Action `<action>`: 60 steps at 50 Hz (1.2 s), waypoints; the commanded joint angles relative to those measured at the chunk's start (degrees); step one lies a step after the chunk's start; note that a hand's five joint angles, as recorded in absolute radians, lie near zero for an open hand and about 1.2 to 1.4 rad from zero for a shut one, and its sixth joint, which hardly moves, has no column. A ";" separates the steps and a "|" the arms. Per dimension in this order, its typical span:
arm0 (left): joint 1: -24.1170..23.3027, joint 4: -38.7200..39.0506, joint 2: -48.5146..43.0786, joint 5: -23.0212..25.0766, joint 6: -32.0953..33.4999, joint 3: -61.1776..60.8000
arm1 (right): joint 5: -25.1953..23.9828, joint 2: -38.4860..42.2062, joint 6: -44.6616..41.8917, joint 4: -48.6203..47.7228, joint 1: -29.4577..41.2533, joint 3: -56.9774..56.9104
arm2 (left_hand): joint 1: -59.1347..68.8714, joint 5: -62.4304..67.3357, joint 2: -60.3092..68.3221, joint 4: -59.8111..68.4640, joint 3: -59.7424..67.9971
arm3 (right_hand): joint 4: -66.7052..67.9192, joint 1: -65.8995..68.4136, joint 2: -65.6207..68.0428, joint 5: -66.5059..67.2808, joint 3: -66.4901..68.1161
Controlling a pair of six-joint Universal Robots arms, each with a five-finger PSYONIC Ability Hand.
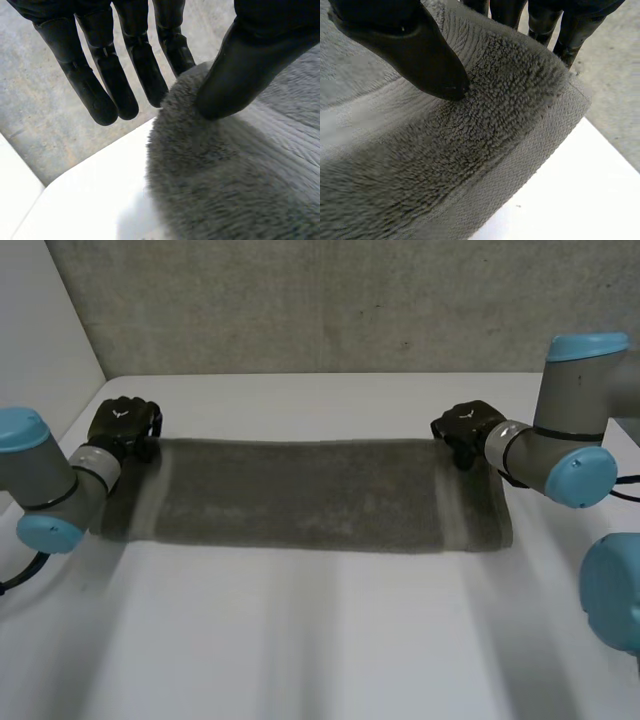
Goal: Fold the towel.
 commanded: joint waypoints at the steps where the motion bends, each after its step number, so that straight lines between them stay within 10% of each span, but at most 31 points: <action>1: -0.65 -2.04 -3.51 -1.80 1.94 4.62 | 1.70 4.16 -0.22 -0.20 0.33 -6.09 | 2.23 1.80 2.01 2.19 0.69 | 18.97 -19.35 -19.21 -20.30 23.18; 2: -1.08 -2.31 -3.51 -1.89 1.94 4.54 | 1.71 4.16 -0.22 -0.20 0.33 -6.09 | -13.40 -13.83 -13.62 -13.44 -14.94 | 18.74 -19.57 -19.44 -20.52 22.95; 3: -1.09 -2.31 -3.51 -1.89 1.94 4.53 | 2.14 4.33 -0.22 -0.20 0.76 -6.18 | -13.56 -13.99 -13.78 -13.60 -15.10 | -21.56 -59.88 -59.74 -60.83 -17.35; 5: -2.22 -3.45 -2.99 -1.98 1.94 3.84 | 2.84 4.34 -0.31 -0.20 1.12 -6.27 | -67.77 -68.20 -67.99 -67.81 -69.31 | -28.27 -66.59 -66.45 -67.54 -24.06; 23: -2.93 -7.59 18.60 -7.60 0.97 -9.15 | 4.43 -12.89 7.07 2.96 4.72 -3.72 | -66.71 -67.14 -66.94 -66.76 -68.25 | -28.27 -66.59 -66.45 -67.54 -24.06; 31: -3.20 -4.95 31.19 -7.43 -0.78 -24.35 | 7.68 -22.12 5.93 6.39 4.72 18.78 | -66.38 -66.81 -66.60 -66.42 -67.92 | -28.27 -66.59 -66.45 -67.54 -24.06; 44: -3.81 1.37 41.13 -7.34 -8.95 -40.98 | 8.47 -36.79 3.38 -24.16 1.56 66.56 | -66.54 -66.98 -66.77 -66.59 -68.09 | -27.85 -66.17 -66.03 -67.12 -23.64; 55: -5.04 6.65 41.14 -7.69 -10.89 -45.56 | 8.47 -36.45 3.38 -37.20 0.15 74.15 | -66.54 -66.98 -66.77 -66.59 -68.09 | -23.31 -61.63 -61.49 -62.58 -19.10; 60: -5.04 8.58 41.05 -7.69 -10.98 -46.61 | 8.65 -32.24 3.12 -38.78 -0.20 72.75 | -66.54 -66.98 -66.77 -66.59 -68.09 | 4.00 -34.31 -34.17 -35.26 8.22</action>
